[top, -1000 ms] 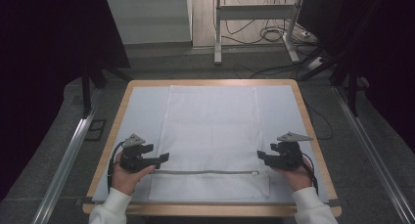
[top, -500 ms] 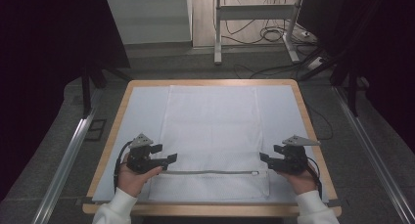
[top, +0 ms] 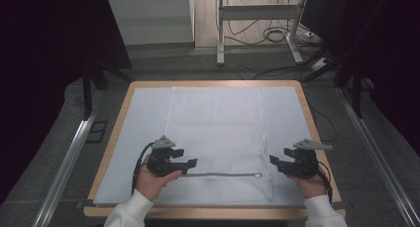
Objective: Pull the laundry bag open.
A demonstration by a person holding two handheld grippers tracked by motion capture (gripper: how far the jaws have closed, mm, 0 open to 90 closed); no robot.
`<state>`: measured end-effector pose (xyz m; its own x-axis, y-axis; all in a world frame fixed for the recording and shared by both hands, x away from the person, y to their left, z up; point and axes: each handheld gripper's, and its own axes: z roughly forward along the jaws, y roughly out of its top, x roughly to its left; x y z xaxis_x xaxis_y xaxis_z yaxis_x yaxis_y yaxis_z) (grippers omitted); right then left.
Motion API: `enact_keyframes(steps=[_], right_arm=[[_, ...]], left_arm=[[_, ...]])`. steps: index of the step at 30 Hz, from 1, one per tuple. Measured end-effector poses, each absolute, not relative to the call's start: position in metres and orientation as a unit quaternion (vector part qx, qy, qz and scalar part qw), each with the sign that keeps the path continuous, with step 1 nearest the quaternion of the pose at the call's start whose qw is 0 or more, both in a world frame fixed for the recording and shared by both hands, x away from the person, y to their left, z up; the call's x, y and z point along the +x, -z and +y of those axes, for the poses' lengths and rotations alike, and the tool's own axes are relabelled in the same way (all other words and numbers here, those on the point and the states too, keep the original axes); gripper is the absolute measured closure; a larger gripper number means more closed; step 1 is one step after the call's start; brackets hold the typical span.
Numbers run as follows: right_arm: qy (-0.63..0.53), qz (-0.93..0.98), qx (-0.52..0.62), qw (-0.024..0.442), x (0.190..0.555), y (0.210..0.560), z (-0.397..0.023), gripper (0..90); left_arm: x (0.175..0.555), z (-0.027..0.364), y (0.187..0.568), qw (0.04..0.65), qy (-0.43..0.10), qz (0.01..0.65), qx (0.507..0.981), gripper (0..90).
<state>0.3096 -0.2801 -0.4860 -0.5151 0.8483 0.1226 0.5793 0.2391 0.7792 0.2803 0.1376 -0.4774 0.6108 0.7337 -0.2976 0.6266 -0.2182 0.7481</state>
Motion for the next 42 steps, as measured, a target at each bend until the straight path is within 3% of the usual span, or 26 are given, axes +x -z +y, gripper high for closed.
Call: enact_keyframes(steps=[42], right_arm=[[-0.399,0.765,0.475,0.17,0.309,0.491,-0.283,31.2]], left_arm=[[0.284,0.038,0.492,0.43,0.011,0.389,0.815,38.3]])
